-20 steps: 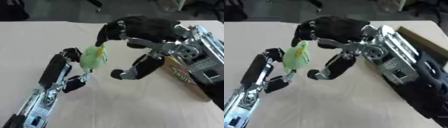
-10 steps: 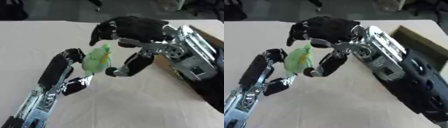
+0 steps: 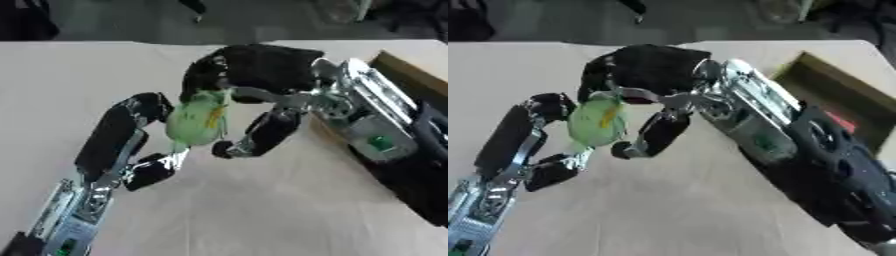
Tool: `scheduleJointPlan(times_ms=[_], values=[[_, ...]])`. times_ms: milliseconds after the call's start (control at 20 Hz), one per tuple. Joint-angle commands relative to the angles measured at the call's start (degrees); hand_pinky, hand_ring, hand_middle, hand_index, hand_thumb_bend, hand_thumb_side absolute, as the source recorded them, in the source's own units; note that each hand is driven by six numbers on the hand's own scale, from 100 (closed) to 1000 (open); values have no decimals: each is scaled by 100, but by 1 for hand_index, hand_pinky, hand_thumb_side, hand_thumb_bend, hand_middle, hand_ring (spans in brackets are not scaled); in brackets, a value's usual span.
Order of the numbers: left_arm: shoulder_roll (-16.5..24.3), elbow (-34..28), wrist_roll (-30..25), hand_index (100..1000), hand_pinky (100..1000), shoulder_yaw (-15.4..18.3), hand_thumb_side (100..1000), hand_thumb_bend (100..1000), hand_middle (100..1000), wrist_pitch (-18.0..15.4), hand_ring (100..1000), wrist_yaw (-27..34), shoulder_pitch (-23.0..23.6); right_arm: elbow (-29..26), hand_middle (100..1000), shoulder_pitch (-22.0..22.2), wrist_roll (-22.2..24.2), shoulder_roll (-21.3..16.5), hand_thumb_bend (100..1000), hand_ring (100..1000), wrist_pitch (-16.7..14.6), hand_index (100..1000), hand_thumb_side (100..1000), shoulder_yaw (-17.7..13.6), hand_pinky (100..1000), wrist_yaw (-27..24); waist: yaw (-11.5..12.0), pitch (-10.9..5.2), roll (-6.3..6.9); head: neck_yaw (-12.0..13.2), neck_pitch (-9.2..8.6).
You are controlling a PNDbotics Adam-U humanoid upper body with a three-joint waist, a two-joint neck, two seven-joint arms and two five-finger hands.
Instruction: Pick up the objects with one hand, pass them to the other hand, and then place them into the box on the other side of the table.
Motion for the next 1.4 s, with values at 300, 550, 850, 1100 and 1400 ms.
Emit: scheduleJointPlan(times_ms=[300,550,850,1100,1400], values=[[103,-248,26,511,504,-14,172,100,489,-18,487,194,-83,217,767,-51,-145,35,436,831,-94,798,249,-14,878,117,15,-92,11,-47,25],[85,-254,54,511,502,-26,178,100,487,-56,485,312,-64,279,675,-39,-565,59,296,810,177,725,117,-4,890,-42,5,-89,4,-68,26],[59,-225,77,511,501,-35,190,100,487,-84,483,397,-53,297,525,-23,-1036,78,181,754,488,652,100,-6,902,-449,-6,-87,4,-67,20],[27,-141,53,515,502,-43,194,100,487,-73,482,437,-47,357,496,-11,-1137,90,134,743,670,637,119,6,907,-822,-20,-83,6,-62,22],[8,39,62,621,518,-16,227,293,519,49,498,480,-21,345,492,5,-990,56,128,740,662,633,117,-30,906,-976,-35,-84,4,-58,29]])
